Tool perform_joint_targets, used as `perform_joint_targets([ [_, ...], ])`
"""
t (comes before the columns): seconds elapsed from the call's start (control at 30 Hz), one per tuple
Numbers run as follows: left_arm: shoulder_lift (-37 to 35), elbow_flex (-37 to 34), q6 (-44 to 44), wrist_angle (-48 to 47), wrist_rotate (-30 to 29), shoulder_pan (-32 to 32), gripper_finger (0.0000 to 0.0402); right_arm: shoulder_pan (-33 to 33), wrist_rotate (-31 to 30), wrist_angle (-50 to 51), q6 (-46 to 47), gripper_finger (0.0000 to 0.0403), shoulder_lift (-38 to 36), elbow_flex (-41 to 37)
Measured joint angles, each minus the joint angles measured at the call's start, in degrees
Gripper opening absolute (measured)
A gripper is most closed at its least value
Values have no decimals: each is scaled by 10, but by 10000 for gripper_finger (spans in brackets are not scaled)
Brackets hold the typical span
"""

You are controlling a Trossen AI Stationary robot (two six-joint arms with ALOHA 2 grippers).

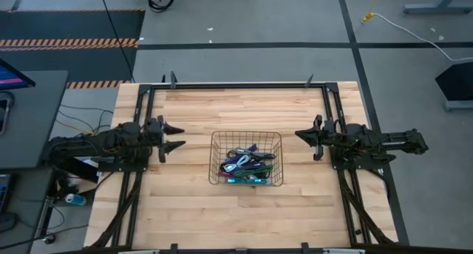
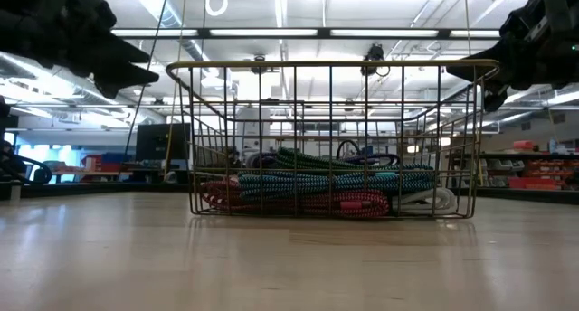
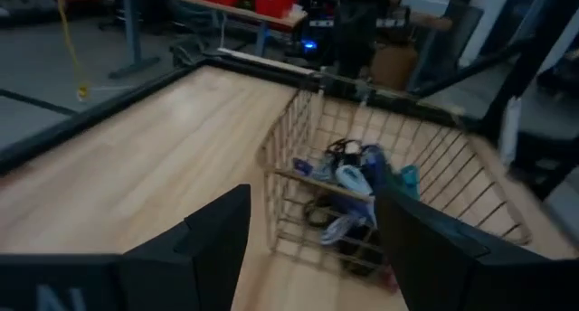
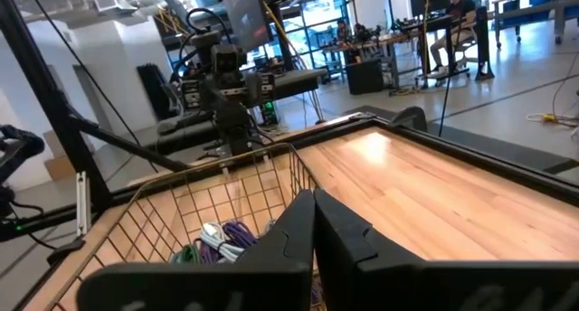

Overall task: Pick and place USB-C Cables
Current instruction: Return to Home Position

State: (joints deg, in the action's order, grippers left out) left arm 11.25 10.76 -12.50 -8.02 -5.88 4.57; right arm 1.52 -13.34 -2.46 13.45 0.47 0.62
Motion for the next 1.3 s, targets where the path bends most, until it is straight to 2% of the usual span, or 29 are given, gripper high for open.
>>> perform_joint_targets([
  [0.13, 0, 0, 46, -3, -21, -1, 243, 0, 0, 0, 1, 9, 0, 0],
  [0.27, 0, 0, 24, -5, -44, -1, 243, 0, 0, 0, 11, 8, 0, 0],
  [0.43, 0, 0, -1, -6, -44, -1, 243, 0, 0, 0, 20, 10, 0, 0],
  [0.57, 0, 0, 33, -17, -31, -3, 237, 0, 0, 1, 19, 8, 0, 0],
  [0.7, 0, 0, 56, -42, -16, -7, 198, 0, 0, 1, 19, 7, 0, 1],
  [0.87, 1, 0, 51, -92, 20, -22, 116, 0, 0, 5, 18, 7, 0, 1],
  [1.07, 1, 0, 9, -129, 25, -45, 16, 0, 0, 4, 14, 3, 0, 1],
  [1.2, 1, 0, 3, -133, 12, -60, 8, 1, 11, 11, 15, 2, 0, 3],
  [1.3, 1, 0, 34, -133, 0, -69, 4, 8, 19, 92, 16, 2, 0, 32],
])
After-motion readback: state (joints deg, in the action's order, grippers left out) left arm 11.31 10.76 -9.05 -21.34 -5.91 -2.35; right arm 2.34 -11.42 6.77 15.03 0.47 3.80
